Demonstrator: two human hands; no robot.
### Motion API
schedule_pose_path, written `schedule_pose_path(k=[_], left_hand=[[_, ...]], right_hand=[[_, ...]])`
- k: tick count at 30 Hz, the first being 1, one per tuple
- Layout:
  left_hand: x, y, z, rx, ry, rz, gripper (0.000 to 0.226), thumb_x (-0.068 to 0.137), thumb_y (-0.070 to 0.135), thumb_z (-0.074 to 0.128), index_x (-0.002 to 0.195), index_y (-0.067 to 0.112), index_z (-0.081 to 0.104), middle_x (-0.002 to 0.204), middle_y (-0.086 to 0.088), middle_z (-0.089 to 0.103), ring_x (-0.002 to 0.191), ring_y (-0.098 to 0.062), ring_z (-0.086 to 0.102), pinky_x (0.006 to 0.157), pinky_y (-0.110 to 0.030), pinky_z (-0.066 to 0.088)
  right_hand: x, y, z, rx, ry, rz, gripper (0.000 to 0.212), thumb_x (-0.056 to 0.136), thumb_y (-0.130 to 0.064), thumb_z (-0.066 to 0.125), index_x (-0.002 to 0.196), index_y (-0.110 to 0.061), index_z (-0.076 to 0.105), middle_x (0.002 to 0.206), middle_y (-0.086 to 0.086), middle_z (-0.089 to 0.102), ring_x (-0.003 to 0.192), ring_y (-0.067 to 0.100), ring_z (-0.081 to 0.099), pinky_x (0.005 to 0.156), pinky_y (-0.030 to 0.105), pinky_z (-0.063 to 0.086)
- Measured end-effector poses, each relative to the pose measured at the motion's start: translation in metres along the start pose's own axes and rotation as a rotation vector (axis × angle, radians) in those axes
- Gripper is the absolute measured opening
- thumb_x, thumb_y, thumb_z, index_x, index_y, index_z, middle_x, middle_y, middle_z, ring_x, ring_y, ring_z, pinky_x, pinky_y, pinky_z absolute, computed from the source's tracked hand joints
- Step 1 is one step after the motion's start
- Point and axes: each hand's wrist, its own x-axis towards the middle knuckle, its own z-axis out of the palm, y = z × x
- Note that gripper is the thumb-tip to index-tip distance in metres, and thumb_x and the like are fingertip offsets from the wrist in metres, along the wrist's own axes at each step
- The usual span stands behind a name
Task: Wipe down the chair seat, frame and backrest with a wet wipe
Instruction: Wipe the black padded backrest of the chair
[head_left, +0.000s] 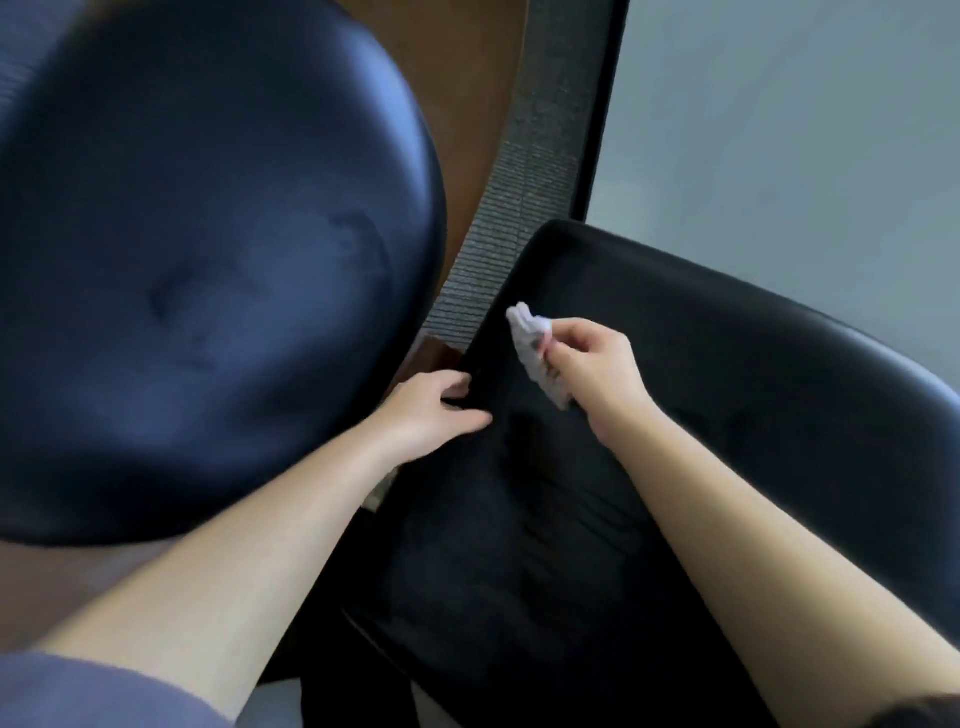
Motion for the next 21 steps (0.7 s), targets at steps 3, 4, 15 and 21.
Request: schedule_pose_path(k=[3,4,15,21], left_hand=[[-0.017,0.043,-0.020,-0.403,-0.007,-0.010,0.064,0.087,0.029,0.071,0.143,0.017,0.045,0.132,0.005,0.061,0.116,-0.008,0.059,0.102,-0.037,0.048],[-0.021,0.056,-0.027,-0.435,-0.056,0.003,0.055,0.088,0.031,0.070,0.138,0.019,0.052,0.125,0.005,0.066,0.113,-0.008,0.062,0.099,-0.036,0.051],[0.001,0.109,-0.018,-0.241,0.088,-0.093,0.023,0.093,0.024,0.056,0.115,0.018,0.063,0.103,-0.003,0.069,0.096,-0.019,0.066,0.084,-0.036,0.055],[0.053,0.162,0.013,0.143,0.454,0.138,0.009,0.091,0.011,0.049,0.100,0.013,0.053,0.100,-0.002,0.056,0.087,-0.017,0.052,0.075,-0.032,0.041]], right_hand=[[-0.025,-0.022,0.001,0.637,-0.009,0.215,0.015,0.093,-0.017,0.058,0.100,-0.011,0.070,0.097,0.008,0.073,0.092,0.024,0.070,0.078,0.038,0.057],[-0.033,-0.025,0.003,0.706,-0.029,0.254,0.021,0.094,-0.020,0.057,0.108,-0.008,0.068,0.103,0.012,0.072,0.097,0.026,0.070,0.083,0.041,0.057],[-0.063,-0.020,-0.008,0.262,0.304,0.273,0.023,0.097,-0.034,0.043,0.101,-0.024,0.063,0.105,-0.007,0.068,0.094,0.009,0.064,0.078,0.027,0.051],[-0.078,0.023,-0.086,-0.840,0.715,-0.240,0.024,0.084,-0.014,0.060,0.108,-0.016,0.066,0.136,0.003,0.055,0.134,0.024,0.043,0.112,0.046,0.024]])
